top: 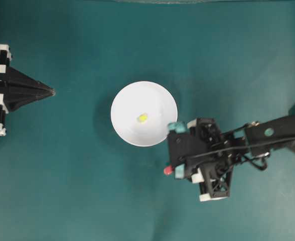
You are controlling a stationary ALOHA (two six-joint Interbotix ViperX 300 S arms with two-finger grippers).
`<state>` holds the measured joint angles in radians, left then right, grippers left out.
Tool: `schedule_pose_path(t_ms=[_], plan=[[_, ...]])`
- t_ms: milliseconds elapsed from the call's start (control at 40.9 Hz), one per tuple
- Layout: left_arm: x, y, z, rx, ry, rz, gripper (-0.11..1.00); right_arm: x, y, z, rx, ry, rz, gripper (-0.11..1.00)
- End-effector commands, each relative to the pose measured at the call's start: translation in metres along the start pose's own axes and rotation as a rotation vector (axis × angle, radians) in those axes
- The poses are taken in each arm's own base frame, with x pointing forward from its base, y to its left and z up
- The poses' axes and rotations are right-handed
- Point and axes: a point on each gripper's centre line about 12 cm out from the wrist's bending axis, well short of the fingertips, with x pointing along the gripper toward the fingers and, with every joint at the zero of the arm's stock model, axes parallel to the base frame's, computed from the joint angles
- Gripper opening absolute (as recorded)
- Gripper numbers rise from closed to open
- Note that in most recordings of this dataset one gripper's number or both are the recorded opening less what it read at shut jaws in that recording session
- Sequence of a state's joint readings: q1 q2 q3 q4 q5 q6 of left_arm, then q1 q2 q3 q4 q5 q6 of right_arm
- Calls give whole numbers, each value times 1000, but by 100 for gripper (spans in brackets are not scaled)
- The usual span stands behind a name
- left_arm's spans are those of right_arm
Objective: Scoop the yellow hexagonal prism block from the bowl with a spoon using the right arm.
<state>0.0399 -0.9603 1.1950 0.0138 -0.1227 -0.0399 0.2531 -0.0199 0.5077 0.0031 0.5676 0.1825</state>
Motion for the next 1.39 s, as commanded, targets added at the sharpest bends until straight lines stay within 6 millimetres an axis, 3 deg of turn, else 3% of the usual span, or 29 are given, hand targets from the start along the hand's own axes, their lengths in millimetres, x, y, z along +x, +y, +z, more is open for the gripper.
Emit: schedule_pose_path(t_ms=[0,440,904,1369], plan=[[1,0,6,0,-22,2,-1,-5,3,13,-32,-2,-9,37],[2,0,5,-2,-15,2,-1,6,2,15,-220,19,-55,55],[2,0,5,-5,-15,2,-1,38,3,12,-280,7,-45,56],[2,0,5,-5,-15,2,-1,58,2,9,-302,0,-41,56]])
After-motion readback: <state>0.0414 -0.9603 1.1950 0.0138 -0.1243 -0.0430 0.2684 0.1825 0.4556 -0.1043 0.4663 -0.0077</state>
